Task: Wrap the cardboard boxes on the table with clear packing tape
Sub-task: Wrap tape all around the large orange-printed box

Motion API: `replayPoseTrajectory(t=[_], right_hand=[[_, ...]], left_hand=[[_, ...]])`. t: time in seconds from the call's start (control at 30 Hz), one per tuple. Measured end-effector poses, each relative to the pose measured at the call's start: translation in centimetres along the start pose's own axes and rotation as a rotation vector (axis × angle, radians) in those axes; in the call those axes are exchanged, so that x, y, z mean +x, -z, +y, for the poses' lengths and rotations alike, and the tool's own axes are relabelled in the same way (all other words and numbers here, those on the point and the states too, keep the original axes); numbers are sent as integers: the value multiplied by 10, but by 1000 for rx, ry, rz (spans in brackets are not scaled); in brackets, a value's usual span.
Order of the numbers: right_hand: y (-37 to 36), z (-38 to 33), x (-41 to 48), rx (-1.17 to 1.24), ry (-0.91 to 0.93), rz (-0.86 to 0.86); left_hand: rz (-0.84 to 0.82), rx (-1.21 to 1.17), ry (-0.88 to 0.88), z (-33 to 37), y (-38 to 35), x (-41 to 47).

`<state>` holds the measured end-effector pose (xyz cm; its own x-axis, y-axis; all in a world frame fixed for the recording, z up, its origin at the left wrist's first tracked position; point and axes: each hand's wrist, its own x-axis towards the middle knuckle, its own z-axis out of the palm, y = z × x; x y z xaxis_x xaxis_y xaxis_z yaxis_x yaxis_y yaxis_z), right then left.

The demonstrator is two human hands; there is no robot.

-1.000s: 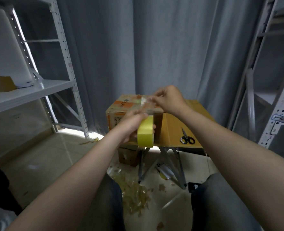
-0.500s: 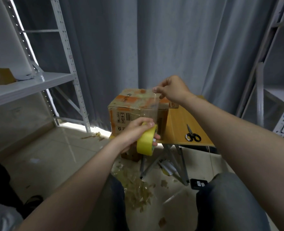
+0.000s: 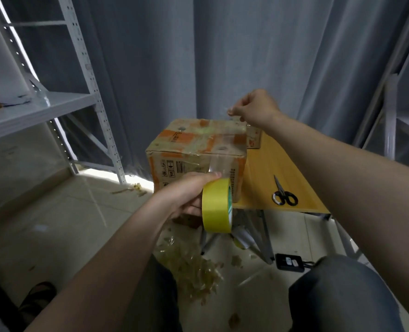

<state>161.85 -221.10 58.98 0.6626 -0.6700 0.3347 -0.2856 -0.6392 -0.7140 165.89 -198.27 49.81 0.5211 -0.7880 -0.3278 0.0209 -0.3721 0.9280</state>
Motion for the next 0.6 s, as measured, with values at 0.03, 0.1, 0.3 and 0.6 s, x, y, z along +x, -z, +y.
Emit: replayPoseTrajectory(t=[0.03, 0.1, 0.3, 0.6], right_hand=[[-2, 2, 4, -2, -8, -4], [-7, 7, 11, 9, -27, -12], [-18, 25, 27, -7, -65, -36], [-51, 56, 38, -128, -131, -79]], left_hand=[[7, 26, 4, 5, 2, 2], [25, 63, 14, 13, 8, 4], [31, 101, 100, 31, 15, 11], [42, 186, 84, 27, 10, 27]])
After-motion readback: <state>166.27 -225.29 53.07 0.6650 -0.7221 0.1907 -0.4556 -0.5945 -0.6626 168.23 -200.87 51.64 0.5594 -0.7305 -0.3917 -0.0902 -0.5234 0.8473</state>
